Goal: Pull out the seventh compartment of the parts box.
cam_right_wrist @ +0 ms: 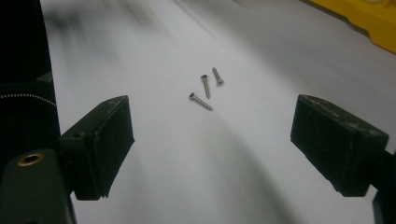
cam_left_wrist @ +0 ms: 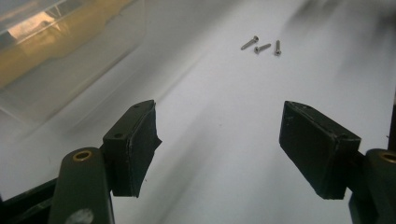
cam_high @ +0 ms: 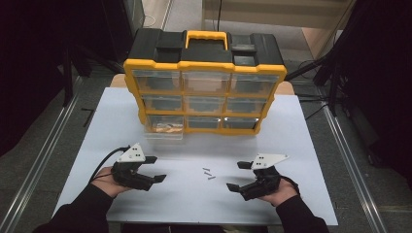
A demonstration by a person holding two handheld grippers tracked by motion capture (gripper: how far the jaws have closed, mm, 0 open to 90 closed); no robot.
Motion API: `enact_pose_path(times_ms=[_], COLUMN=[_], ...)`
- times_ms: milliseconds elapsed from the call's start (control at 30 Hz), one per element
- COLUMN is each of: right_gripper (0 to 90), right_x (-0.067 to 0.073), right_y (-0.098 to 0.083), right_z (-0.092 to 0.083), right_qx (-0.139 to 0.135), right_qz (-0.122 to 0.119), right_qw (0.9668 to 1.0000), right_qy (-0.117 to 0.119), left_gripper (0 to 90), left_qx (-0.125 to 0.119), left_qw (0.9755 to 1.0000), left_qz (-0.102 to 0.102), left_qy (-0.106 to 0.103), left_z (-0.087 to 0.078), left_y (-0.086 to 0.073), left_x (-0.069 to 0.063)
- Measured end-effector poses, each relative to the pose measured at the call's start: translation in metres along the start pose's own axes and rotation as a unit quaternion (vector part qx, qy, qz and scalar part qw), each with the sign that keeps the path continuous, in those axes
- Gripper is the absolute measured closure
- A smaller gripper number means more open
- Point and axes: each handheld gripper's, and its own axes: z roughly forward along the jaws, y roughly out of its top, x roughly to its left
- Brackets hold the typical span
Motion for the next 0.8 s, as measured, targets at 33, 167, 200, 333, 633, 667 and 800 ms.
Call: enact_pose_path(times_ms=[33,167,200,333,633,667,800], right_gripper=[14.4,15.2,16.3,18.6,22.6,22.9,23.9], right_x=[-0.001,-0.002,-0.003,-0.003,-0.002,-0.002,-0.001], right_y=[0.001,0.004,0.005,0.007,0.013,0.013,0.016], right_z=[0.001,0.005,0.006,0.010,0.019,0.020,0.025], right_qx=[0.000,0.003,0.003,0.005,0.014,0.015,0.017], right_qz=[0.003,0.008,0.006,0.004,-0.009,-0.008,-0.009], right_qw=[1.0000,1.0000,1.0000,1.0000,0.9999,0.9998,0.9998], right_qy=[0.000,-0.003,-0.003,-0.003,0.001,0.003,0.007], left_gripper=[27.7,27.7,27.7,27.7,27.7,27.7,27.7], left_qx=[0.001,0.002,0.002,0.009,0.008,0.006,0.016], left_qw=[1.0000,1.0000,1.0000,0.9999,0.9999,0.9999,0.9998], left_qz=[-0.002,-0.008,-0.007,-0.009,-0.008,-0.010,-0.014], left_qy=[-0.004,-0.003,-0.003,-0.005,-0.003,-0.004,-0.004], left_z=[0.000,-0.002,-0.002,-0.003,-0.006,-0.006,-0.005], left_y=[-0.001,-0.005,-0.006,-0.009,-0.012,-0.013,-0.016], left_x=[0.000,0.002,0.002,0.002,0.003,0.003,0.004])
